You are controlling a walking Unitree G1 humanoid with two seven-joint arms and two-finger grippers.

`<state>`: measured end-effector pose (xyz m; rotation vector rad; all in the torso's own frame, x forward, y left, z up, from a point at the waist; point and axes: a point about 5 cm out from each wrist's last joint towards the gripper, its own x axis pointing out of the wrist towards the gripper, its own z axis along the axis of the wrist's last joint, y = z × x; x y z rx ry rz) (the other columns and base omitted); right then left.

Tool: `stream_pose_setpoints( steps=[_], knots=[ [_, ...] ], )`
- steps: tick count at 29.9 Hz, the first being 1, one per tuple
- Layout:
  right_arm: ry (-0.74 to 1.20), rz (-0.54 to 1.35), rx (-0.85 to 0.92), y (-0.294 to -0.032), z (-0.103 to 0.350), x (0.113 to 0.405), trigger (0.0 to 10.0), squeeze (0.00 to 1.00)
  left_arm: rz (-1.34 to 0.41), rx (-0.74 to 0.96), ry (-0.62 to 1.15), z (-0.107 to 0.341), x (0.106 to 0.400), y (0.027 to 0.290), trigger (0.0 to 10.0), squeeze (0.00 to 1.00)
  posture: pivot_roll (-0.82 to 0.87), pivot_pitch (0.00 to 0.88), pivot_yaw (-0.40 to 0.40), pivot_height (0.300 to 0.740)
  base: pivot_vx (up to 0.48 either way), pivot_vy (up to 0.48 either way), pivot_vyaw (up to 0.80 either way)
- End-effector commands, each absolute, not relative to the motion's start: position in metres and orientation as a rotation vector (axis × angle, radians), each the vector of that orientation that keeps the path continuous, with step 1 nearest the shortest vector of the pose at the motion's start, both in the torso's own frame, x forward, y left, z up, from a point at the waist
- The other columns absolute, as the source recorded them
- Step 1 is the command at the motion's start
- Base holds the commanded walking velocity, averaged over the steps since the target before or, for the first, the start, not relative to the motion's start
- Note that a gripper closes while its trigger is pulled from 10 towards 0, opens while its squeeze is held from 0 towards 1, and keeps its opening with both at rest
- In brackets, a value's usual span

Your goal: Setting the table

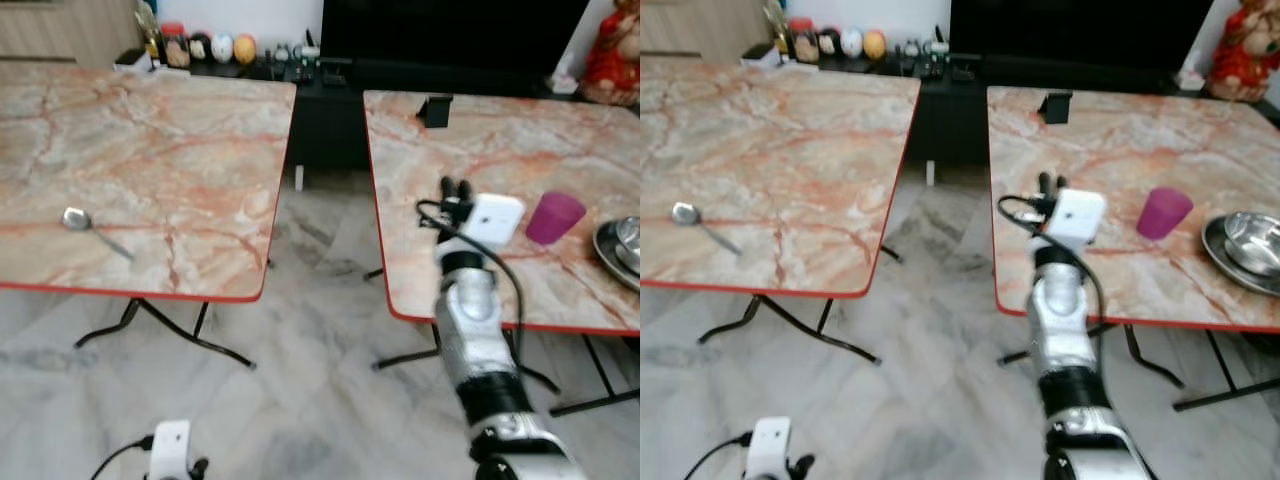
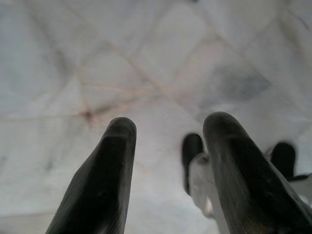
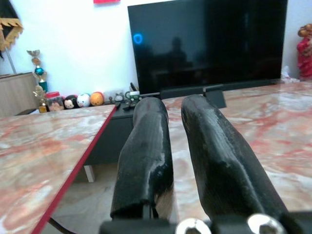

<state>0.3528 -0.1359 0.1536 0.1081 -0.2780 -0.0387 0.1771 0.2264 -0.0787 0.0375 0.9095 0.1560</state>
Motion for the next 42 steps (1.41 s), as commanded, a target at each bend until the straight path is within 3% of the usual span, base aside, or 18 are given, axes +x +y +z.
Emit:
stream_pose_setpoints(
  steps=[1, 42],
  knots=[
    [-0.293, -0.067, 0.094, -0.1462, 0.1572, 0.3534, 10.0, 0.0, 0.143, 0.03, 0.943, -0.0836, 0.1706, 0.22, 10.0, 0.0, 0.0, 0.0, -0.039, 0.74, 0.0, 0.334, 0.0],
    [-0.28, -0.04, 0.088, -0.1391, 0.1535, 0.3548, 10.0, 0.0, 0.133, 0.04, 0.948, -0.0843, 0.1681, 0.2213, 10.0, 0.0, 0.01, 0.0, -0.039, 0.74, 0.0, 0.334, 0.0]
  ],
)
